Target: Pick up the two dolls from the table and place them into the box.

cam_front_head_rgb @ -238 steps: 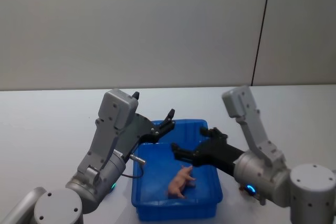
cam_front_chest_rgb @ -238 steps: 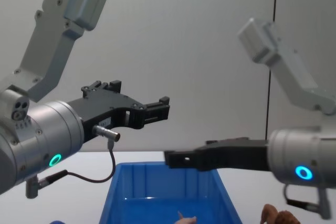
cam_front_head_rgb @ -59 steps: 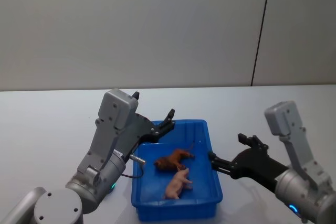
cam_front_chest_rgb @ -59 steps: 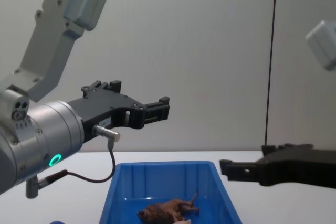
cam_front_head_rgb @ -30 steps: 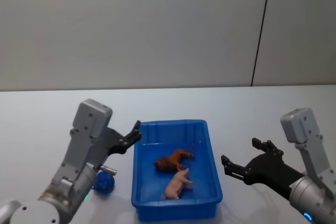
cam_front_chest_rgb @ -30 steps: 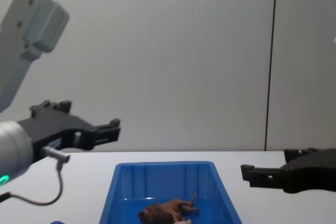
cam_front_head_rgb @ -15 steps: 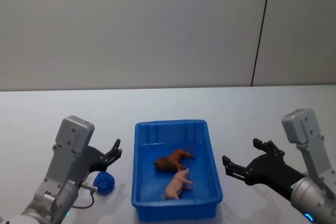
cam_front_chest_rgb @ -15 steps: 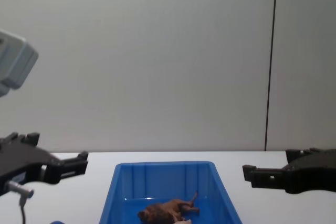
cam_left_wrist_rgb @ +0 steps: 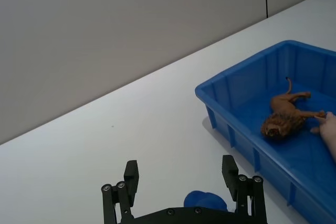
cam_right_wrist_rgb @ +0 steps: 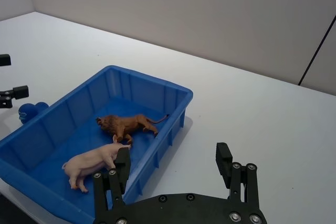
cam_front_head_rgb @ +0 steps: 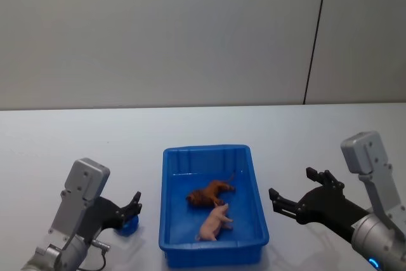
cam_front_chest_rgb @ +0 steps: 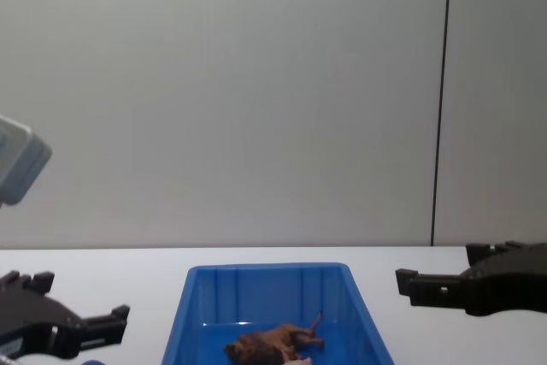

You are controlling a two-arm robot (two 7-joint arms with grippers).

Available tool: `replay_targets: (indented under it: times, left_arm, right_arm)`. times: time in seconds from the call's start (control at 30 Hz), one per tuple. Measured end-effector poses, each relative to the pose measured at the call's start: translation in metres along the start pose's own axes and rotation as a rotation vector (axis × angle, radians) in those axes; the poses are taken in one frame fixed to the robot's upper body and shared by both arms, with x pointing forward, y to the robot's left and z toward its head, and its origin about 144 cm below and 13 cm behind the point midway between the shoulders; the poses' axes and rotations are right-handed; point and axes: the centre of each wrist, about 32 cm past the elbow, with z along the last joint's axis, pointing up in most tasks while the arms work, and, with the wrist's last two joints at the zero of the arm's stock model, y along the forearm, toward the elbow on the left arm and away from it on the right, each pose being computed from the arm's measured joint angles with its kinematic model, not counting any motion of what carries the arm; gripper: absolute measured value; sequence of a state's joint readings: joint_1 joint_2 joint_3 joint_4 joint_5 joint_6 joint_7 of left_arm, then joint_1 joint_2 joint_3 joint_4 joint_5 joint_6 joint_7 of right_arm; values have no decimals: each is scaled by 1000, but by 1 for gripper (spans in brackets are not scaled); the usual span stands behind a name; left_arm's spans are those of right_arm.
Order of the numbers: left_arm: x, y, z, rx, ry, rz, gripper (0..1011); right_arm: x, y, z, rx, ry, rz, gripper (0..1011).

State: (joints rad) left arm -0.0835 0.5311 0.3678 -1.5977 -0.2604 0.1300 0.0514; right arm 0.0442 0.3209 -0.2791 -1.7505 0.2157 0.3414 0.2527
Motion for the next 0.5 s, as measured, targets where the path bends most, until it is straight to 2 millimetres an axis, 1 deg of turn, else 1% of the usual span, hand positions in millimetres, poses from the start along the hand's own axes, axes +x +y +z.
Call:
replay_targets:
  times: [0.5]
  left_arm:
    - [4,-1,-20,60,46,-44,1002]
  right_arm:
    - [0,0,0,0,0,0,1001]
